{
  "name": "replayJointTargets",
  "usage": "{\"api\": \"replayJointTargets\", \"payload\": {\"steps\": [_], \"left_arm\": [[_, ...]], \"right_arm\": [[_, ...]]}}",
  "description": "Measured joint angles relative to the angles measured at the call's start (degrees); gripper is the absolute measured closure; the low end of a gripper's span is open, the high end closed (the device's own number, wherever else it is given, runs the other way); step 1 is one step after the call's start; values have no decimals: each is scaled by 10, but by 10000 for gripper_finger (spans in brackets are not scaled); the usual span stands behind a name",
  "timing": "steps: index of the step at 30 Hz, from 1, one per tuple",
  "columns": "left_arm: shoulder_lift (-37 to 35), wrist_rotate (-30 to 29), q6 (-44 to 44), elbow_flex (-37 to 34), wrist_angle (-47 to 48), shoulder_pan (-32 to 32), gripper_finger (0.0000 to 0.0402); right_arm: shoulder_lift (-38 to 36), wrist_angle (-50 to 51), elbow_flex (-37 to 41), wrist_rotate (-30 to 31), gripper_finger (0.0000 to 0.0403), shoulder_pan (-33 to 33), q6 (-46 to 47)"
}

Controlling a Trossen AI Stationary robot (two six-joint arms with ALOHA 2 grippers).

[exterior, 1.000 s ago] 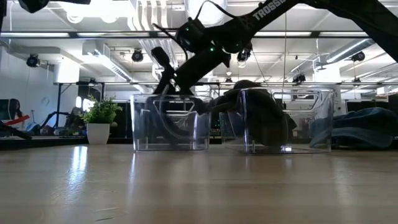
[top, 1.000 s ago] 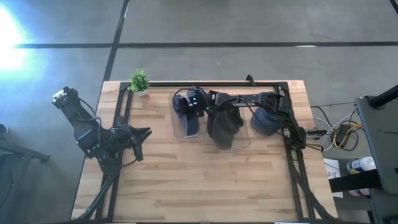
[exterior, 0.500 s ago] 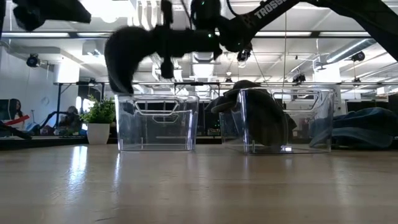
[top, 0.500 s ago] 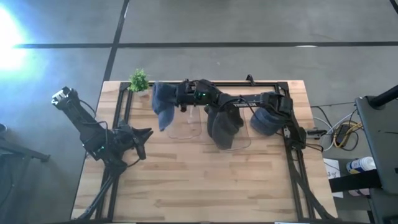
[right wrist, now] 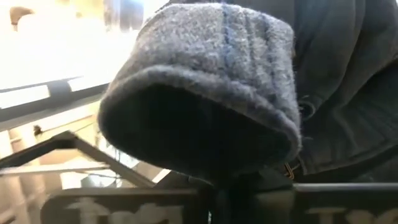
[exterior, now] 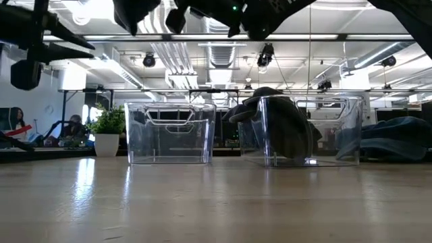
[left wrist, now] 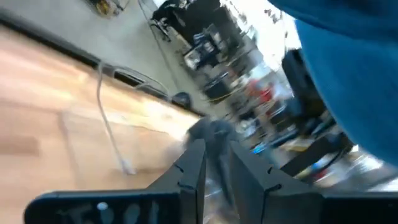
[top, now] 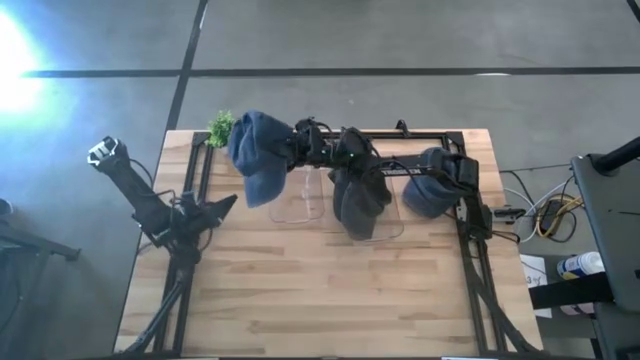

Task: Pick & Place hat
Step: Put the bottom blue cap into the left transparent bin

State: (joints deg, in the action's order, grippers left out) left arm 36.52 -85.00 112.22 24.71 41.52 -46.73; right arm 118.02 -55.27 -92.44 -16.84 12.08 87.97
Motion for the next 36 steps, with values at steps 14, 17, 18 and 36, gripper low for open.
{"api": "replayJointTargets", "payload": {"steps": [14, 17, 18, 36], "left_arm": [[-58, 94, -457, 45, -266, -5, 372], [-25, 181, -567, 86, -262, 20, 350], [-15, 206, -586, 100, -263, 29, 340], [12, 617, -640, 151, -590, 391, 311]], "right_arm": [[1, -43, 0, -28, 387, -3, 1], [0, -48, 0, -48, 380, 4, 18], [-1, -52, 0, -54, 379, 5, 19], [-121, -124, 0, -92, 377, 26, -55]]}}
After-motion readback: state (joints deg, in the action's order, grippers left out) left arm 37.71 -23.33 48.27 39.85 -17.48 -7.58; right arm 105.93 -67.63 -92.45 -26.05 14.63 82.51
